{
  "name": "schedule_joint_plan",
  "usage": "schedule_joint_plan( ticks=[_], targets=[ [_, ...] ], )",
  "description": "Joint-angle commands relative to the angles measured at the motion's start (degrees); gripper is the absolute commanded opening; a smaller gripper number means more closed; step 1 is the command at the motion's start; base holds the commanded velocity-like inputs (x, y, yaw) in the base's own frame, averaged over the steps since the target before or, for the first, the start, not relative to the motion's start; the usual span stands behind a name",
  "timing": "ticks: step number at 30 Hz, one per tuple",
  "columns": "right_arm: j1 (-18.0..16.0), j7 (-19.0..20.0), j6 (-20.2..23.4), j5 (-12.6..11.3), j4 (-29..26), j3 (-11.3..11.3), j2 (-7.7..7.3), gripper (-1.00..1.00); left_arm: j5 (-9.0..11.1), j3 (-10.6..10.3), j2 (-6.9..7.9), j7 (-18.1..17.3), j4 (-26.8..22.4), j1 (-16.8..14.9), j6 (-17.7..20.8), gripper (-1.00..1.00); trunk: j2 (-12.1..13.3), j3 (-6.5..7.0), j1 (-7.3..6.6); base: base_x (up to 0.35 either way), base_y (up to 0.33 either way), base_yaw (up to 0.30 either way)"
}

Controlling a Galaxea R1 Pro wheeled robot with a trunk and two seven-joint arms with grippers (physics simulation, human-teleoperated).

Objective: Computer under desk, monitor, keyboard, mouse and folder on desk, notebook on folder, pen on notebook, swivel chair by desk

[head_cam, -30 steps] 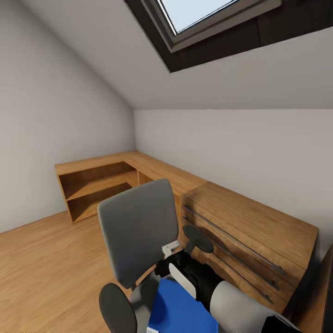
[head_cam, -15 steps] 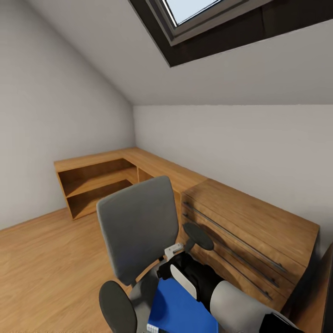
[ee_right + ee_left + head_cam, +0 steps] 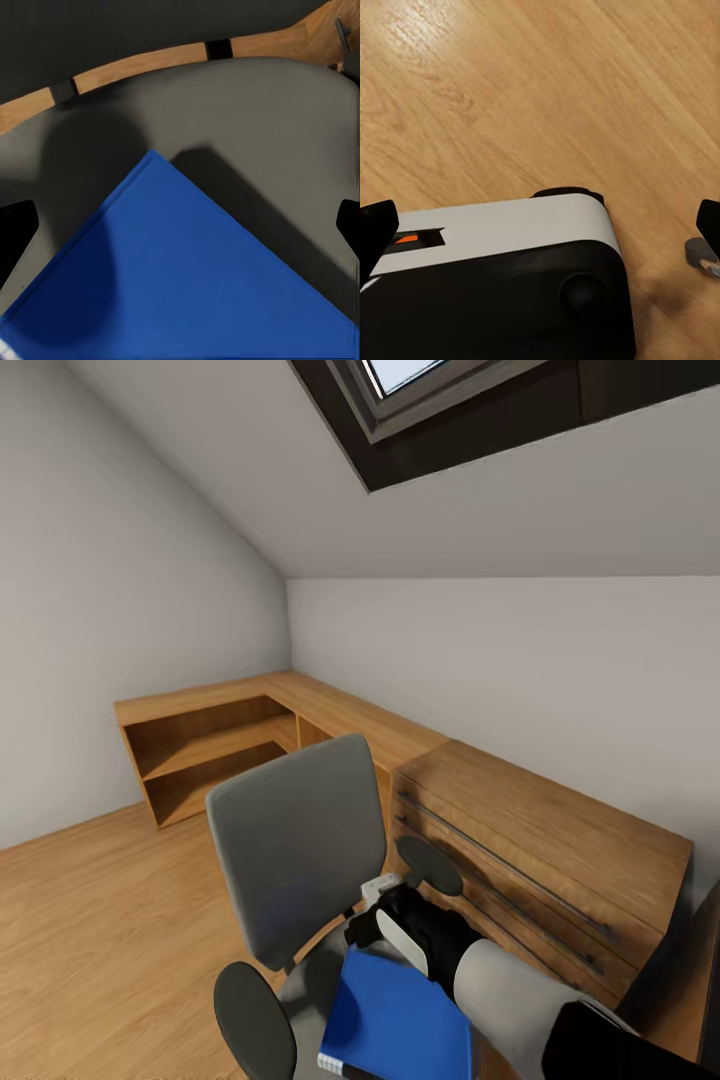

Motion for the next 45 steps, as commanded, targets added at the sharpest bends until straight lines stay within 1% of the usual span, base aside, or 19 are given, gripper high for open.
schedule_joint_plan(
  ticks=[1, 2, 3, 6, 15, 28, 40, 45],
  targets=[
    [-1.1, 0.7, 0.4, -0.9, 1.5, 0.2, 0.0, 1.0, 0.4, 0.0, -0.02, 0.3, -0.2, 0.0, 0.2, 1.0, 0.0, -0.15, 0.0, 0.0, 0.0, 0.0],
    [-1.1, 0.7, 0.4, -0.9, 1.5, 0.2, 0.0, 1.0, 0.4, 0.0, -0.02, 0.3, -0.2, 0.0, 0.2, 1.0, 0.0, -0.24, 0.0, 0.0, 0.0, 0.0],
    [-1.8, 1.4, 0.5, -1.0, 2.6, 0.2, 0.0, 1.0, 0.4, 0.0, -0.03, 0.3, -0.2, 0.0, 0.2, 1.0, -0.4, -0.51, 0.22, 0.0, 0.0, 0.0],
    [-2.4, 2.0, 0.6, -1.2, 3.4, 0.1, 0.0, 1.0, 0.5, 0.0, -0.07, 0.3, -0.2, 0.0, 0.2, 1.0, -1.6, -1.33, 0.88, 0.0, 0.0, 0.0],
    [-2.9, 2.9, 0.8, -1.4, 4.4, -0.1, 0.0, 1.0, 0.5, 0.0, -0.09, 0.4, -0.2, 0.0, 0.1, 1.0, -5.3, -3.77, 2.86, 0.0, 0.0, 0.0],
    [-3.1, 3.1, 0.8, -1.4, 4.0, -0.1, 0.0, 1.0, 0.5, 0.0, -0.09, 0.4, -0.2, 0.0, 0.1, 1.0, -10.5, -7.29, 5.71, 0.0, 0.0, 0.0],
    [-3.1, 3.1, 0.7, -1.4, 2.5, -0.1, 0.0, 1.0, 0.5, 0.0, -0.09, 0.4, -0.2, 0.0, 0.2, 1.0, -15.3, -10.55, 8.35, 0.0, 0.0, 0.0],
    [-3.1, 3.1, 0.5, -1.4, 1.7, -0.1, 0.0, 1.0, 0.5, 0.0, -0.07, 0.4, -0.2, 0.0, 0.2, 1.0, -15.3, -10.81, 8.35, 0.0, 0.0, 0.0]
  ],
)
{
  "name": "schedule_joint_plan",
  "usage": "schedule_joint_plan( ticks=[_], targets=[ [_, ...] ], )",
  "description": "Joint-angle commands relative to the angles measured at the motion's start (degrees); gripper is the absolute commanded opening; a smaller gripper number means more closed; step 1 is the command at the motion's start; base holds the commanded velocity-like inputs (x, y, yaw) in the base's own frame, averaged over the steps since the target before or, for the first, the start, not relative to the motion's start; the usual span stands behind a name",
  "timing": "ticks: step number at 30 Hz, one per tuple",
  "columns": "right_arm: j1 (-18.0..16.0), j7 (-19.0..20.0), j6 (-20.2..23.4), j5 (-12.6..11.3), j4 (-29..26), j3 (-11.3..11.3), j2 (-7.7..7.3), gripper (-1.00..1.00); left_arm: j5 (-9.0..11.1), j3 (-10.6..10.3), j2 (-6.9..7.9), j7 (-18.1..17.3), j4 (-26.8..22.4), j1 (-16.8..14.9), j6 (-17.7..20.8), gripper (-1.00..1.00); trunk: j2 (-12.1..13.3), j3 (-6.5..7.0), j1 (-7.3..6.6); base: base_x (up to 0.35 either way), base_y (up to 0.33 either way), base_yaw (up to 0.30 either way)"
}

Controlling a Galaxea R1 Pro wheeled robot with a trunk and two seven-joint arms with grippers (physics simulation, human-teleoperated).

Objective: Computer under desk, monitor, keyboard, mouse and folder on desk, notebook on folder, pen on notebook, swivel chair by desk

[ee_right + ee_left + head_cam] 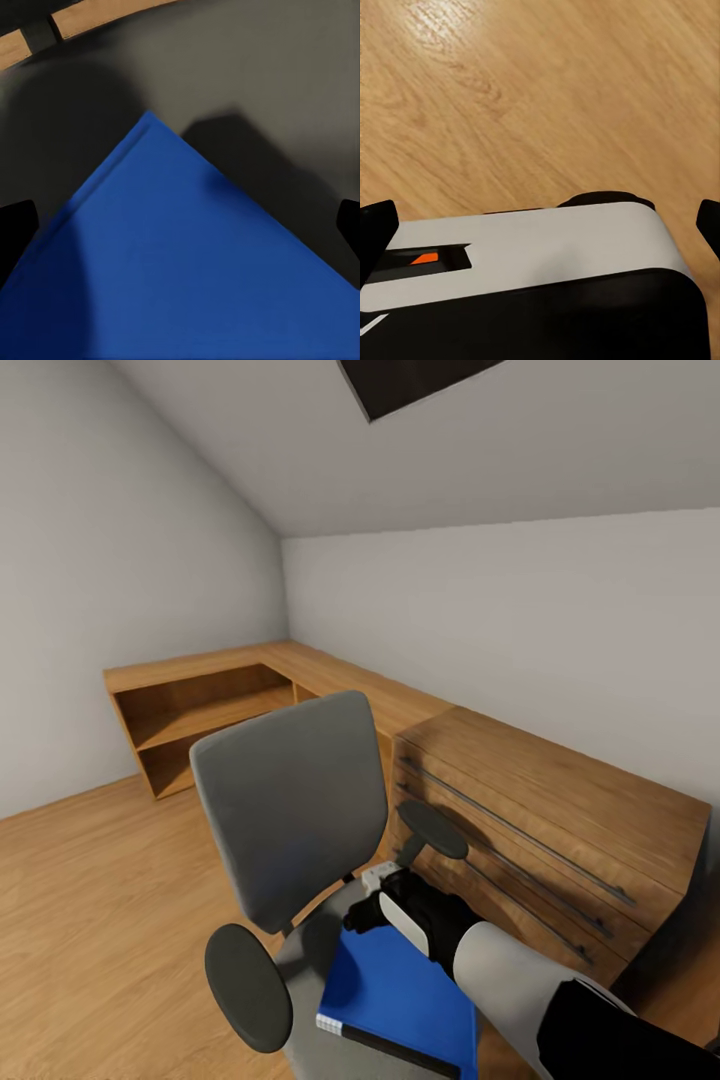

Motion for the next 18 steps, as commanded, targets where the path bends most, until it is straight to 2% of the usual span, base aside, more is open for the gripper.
schedule_joint_plan(
  ticks=[1, 10, 18],
  targets=[
    [-0.1, -0.4, 0.1, -0.5, -0.3, 0.3, 0.0, 1.0, 0.4, 0.0, -0.02, 0.3, -0.2, 0.0, 0.2, 1.0, 0.0, -0.06, 0.0, 0.0, 0.0, 0.0],
    [-0.1, -0.4, 0.0, -0.5, -0.8, 0.3, 0.0, 1.0, 0.3, -0.1, 0.04, 0.3, -0.2, 0.0, 0.2, 1.0, 0.0, -0.12, 0.0, 0.0, 0.0, 0.004],
    [-0.1, -0.4, 0.0, -0.5, -0.9, 0.3, 0.0, 1.0, 0.1, -0.1, 0.03, 0.3, -0.2, 0.0, 0.2, 1.0, 0.0, -0.12, 0.0, 0.0, 0.0, 0.175]
  ],
)
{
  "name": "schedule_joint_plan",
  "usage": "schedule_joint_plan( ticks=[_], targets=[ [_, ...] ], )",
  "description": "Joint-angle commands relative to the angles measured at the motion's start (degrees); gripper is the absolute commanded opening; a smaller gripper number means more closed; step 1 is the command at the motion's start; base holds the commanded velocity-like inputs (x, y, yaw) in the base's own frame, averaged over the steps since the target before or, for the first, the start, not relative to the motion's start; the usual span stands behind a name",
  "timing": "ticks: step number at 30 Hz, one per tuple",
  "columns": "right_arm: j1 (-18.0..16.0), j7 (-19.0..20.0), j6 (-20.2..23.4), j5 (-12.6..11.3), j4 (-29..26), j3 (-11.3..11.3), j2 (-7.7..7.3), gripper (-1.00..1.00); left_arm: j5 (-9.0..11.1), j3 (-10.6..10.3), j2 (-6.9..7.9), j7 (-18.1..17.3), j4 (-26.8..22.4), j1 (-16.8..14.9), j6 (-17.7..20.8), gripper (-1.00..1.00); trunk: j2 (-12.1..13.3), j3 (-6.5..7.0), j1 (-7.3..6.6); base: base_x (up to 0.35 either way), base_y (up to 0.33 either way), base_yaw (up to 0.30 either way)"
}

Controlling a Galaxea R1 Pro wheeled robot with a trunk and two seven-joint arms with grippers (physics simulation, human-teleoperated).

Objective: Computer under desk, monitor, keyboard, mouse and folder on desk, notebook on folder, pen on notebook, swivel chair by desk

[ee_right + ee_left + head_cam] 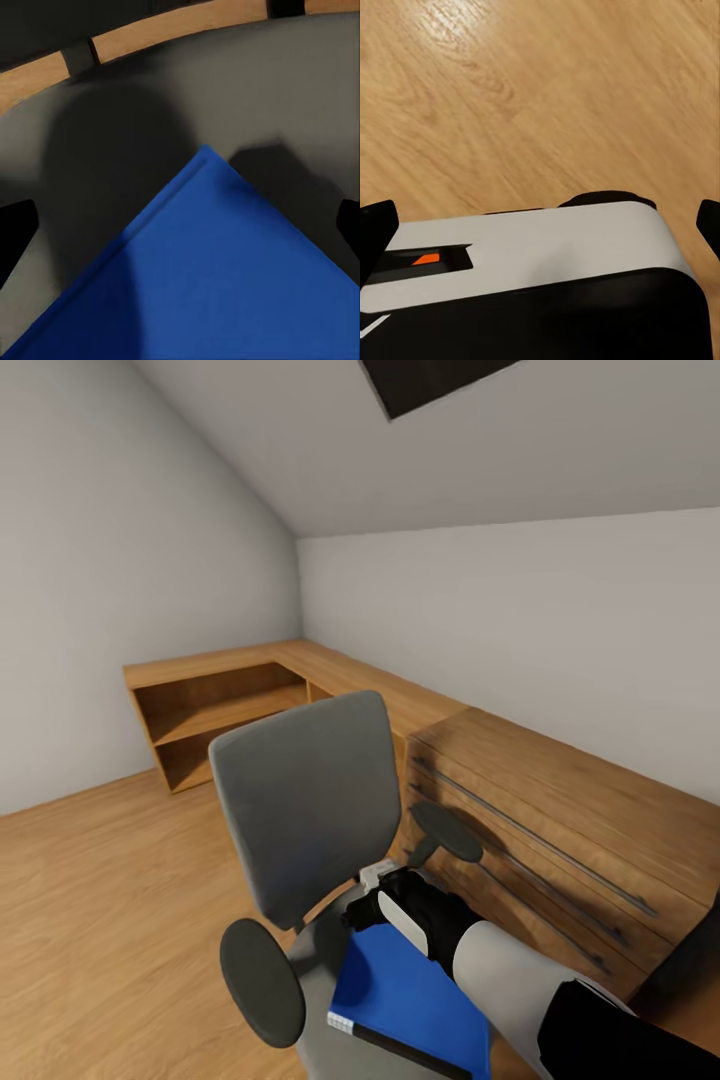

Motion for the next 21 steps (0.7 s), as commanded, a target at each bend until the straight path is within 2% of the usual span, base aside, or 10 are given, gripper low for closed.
schedule_joint_plan(
  ticks=[1, 5, 12, 21],
  targets=[
    [-0.1, -0.4, 0.1, -0.5, 0.0, 0.3, 0.0, 1.0, 0.5, 0.0, 0.01, 0.3, -0.2, 0.0, 0.2, 1.0, 0.0, -0.05, 0.0, 0.0, 0.0, 0.121],
    [0.0, -0.4, -0.1, -0.5, 0.0, 0.3, 0.0, 1.0, 0.6, 0.1, 0.1, 0.3, -0.1, 0.0, 0.2, 1.0, 0.0, -0.05, 0.0, 0.0, 0.0, 0.053],
    [0.0, -0.3, -0.3, -0.4, 0.0, 0.4, 0.0, 1.0, 0.6, 0.1, 0.05, 0.3, -0.2, 0.0, 0.1, 1.0, -2.8, -1.3, 1.54, 0.0, 0.0, 0.011],
    [-0.1, -0.3, -1.8, -0.2, -1.3, 0.3, 0.0, 1.0, 0.4, 0.1, 0.04, 0.4, -0.1, 0.0, 0.1, 1.0, -2.8, -1.3, 1.54, 0.0, 0.0, 0.002]
  ],
)
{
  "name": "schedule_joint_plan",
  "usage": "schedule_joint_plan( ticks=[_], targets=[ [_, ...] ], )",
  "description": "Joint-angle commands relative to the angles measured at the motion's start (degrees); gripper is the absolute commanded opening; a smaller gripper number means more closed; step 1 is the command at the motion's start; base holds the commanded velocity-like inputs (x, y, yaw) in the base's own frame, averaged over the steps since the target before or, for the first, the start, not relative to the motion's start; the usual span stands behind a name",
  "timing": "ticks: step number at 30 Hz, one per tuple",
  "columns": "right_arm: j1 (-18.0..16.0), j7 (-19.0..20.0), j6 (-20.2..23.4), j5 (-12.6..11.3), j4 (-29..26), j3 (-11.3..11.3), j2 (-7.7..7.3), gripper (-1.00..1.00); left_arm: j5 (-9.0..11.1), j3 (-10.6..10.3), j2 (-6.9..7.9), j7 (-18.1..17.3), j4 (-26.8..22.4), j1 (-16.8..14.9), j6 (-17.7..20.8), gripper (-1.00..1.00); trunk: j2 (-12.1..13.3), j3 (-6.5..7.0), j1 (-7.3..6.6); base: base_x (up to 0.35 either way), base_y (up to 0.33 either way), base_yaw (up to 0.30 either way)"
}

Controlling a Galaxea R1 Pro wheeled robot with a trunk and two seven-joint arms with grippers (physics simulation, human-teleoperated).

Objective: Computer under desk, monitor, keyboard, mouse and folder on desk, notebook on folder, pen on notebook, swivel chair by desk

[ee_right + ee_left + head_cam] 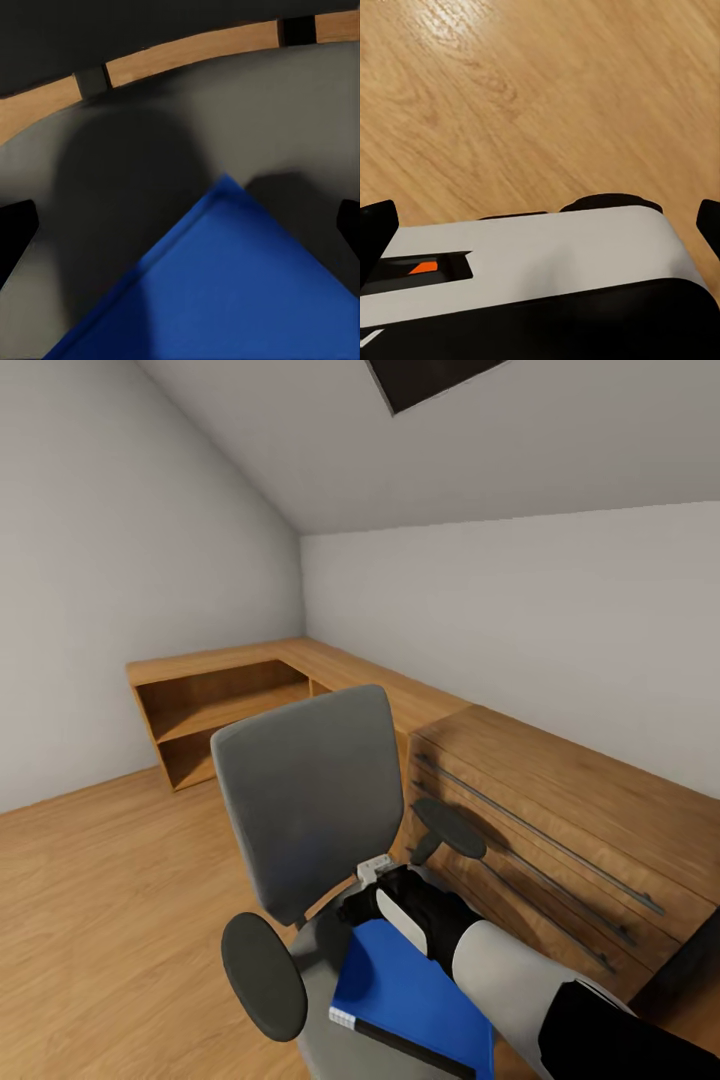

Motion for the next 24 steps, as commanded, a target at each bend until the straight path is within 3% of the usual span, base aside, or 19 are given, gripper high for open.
schedule_joint_plan(
  ticks=[1, 4, 24],
  targets=[
    [-0.1, -0.3, 0.0, -0.4, -0.1, 0.3, 0.0, 1.0, 0.4, 0.0, 0.0, 0.3, -0.2, 0.0, 0.2, 1.0, 0.0, -0.05, 0.0, 0.0, 0.0, 0.0],
    [-0.1, -0.3, -0.1, -0.4, -0.3, 0.3, 0.0, 1.0, 0.4, 0.0, 0.02, 0.3, -0.2, 0.0, 0.2, 1.0, 0.0, -0.05, 0.0, 0.0, 0.0, 0.0],
    [-0.1, -0.6, -0.5, -0.2, -0.6, 0.3, 0.0, 1.0, 0.0, 0.0, -0.05, 0.2, -0.2, 0.0, 0.0, 1.0, -7.2, -3.28, 3.95, 0.0, 0.0, 0.0]
  ],
)
